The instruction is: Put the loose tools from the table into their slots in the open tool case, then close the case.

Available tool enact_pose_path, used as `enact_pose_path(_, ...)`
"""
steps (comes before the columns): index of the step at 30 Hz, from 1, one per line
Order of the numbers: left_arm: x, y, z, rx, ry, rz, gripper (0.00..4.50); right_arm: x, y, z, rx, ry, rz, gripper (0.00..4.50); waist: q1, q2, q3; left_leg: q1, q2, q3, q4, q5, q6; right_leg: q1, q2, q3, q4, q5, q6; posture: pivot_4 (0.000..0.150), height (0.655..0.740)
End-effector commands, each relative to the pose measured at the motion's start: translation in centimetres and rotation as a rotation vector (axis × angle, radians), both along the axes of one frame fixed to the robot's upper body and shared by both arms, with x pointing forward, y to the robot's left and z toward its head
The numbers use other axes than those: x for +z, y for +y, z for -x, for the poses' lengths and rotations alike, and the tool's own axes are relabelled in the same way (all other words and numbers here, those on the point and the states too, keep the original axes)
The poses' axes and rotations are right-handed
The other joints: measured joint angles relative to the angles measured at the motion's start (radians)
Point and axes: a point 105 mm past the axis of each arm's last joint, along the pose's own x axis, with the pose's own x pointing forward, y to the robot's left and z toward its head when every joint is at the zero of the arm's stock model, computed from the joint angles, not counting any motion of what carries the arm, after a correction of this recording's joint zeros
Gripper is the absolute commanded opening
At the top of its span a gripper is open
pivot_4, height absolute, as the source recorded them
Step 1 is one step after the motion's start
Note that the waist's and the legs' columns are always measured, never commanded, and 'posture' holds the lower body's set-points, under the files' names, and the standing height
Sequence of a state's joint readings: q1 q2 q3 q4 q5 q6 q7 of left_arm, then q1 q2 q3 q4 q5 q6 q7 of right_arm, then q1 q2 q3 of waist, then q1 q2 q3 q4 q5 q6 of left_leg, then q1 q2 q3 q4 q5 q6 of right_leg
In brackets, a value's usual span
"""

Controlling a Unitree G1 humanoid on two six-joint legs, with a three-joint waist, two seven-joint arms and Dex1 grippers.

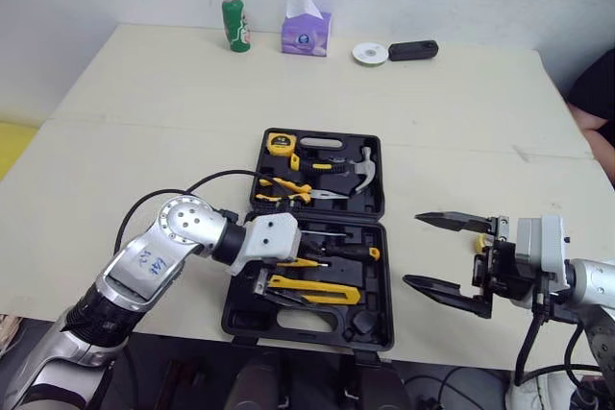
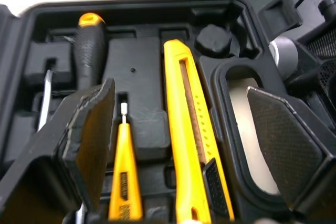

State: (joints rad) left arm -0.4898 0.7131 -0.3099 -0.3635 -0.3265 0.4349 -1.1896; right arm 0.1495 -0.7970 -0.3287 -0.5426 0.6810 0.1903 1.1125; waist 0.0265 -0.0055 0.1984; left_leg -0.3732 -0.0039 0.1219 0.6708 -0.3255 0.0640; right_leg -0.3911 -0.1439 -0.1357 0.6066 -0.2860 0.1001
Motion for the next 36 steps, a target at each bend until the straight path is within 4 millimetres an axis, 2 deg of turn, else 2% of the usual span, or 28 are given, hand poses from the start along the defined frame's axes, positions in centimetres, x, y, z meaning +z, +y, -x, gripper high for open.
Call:
enact_pose_path(1,1.3,-0.3,0.6,-0.086,-0.061,0.125,4.22,0.4,-0.6,1.0,0.031,-0.023,0.031,4.5,0.0,0.0,0.0,0.0,0.0,0.0,0.0,0.0,0.0,0.0,0.0,0.0,0.0,0.0,0.0,0.15,0.74)
enact_pose_path(7,1.5,-0.5,1.2,-0.155,-0.075,0.216,4.22,-0.2,-0.9,1.6,0.046,0.007,0.042,4.5,-0.002,0.0,0.0,0.0,0.0,0.0,0.002,0.0,0.0,0.0,0.0,0.0,-0.001,0.0,0.0,0.15,0.74)
enact_pose_path(10,1.4,-0.4,1.5,-0.182,-0.077,0.22,3.45,-0.4,-1.0,1.7,0.047,0.011,0.044,4.5,-0.002,0.0,0.0,0.0,0.0,0.0,0.002,0.0,0.0,0.0,0.0,0.0,-0.001,0.0,0.0,0.15,0.74)
enact_pose_path(12,1.2,-0.3,1.7,-0.195,-0.074,0.225,2.51,-0.5,-1.0,1.7,0.047,0.012,0.042,4.5,-0.002,0.0,0.0,0.0,0.0,0.0,0.002,0.0,0.0,0.0,-0.001,0.0,-0.001,0.0,0.0,0.15,0.74)
enact_pose_path(13,0.9,0.0,1.9,-0.2,-0.041,0.233,2.21,-0.6,-1.0,1.7,0.046,0.014,0.04,4.5,-0.001,0.0,0.0,0.0,0.0,0.0,0.002,0.0,0.0,0.0,-0.001,0.0,-0.001,0.0,0.0,0.15,0.74)
enact_pose_path(14,0.6,0.2,2.0,-0.202,-0.03,0.238,1.62,-0.7,-1.0,1.7,0.044,0.015,0.039,4.5,-0.002,0.0,0.0,0.0,0.0,0.0,0.002,0.0,0.0,0.0,-0.001,0.0,-0.001,0.0,0.0,0.15,0.74)
enact_pose_path(17,-0.2,0.5,2.1,-0.214,-0.014,0.241,0.25,-0.8,-0.9,1.6,0.043,0.017,0.033,4.5,-0.001,0.0,0.0,0.001,0.0,0.0,0.002,-0.001,0.0,0.0,-0.001,0.0,-0.002,0.0,0.0,0.15,0.74)
enact_pose_path(18,-0.3,0.5,2.2,-0.217,-0.007,0.24,0.05,-0.8,-0.9,1.6,0.043,0.017,0.032,4.5,-0.001,0.0,0.0,0.001,0.0,0.0,0.002,-0.001,0.0,0.0,-0.001,0.0,-0.002,0.0,0.0,0.15,0.74)
enact_pose_path(24,-1.5,0.3,1.8,-0.193,-0.019,0.216,0.05,-0.9,-0.9,1.5,0.042,0.015,0.028,4.5,-0.001,0.0,0.0,0.0,0.0,0.0,0.002,-0.001,0.0,0.0,-0.002,0.0,-0.002,0.0,0.0,0.15,0.74)
enact_pose_path(30,-3.5,-0.2,0.9,-0.135,-0.018,0.137,0.05,-1.1,-0.9,1.3,0.042,0.015,0.031,4.5,-0.001,0.0,0.0,0.0,0.0,0.0,0.002,-0.001,0.0,0.0,-0.002,0.0,-0.002,0.0,0.0,0.15,0.74)
enact_pose_path(36,-4.0,-0.3,0.2,-0.106,-0.019,0.106,0.05,-1.3,-0.9,1.4,0.038,0.017,0.028,4.5,-0.001,0.0,0.0,0.0,0.0,0.0,0.002,-0.001,0.0,0.0,-0.002,0.0,-0.002,0.0,0.0,0.15,0.74)
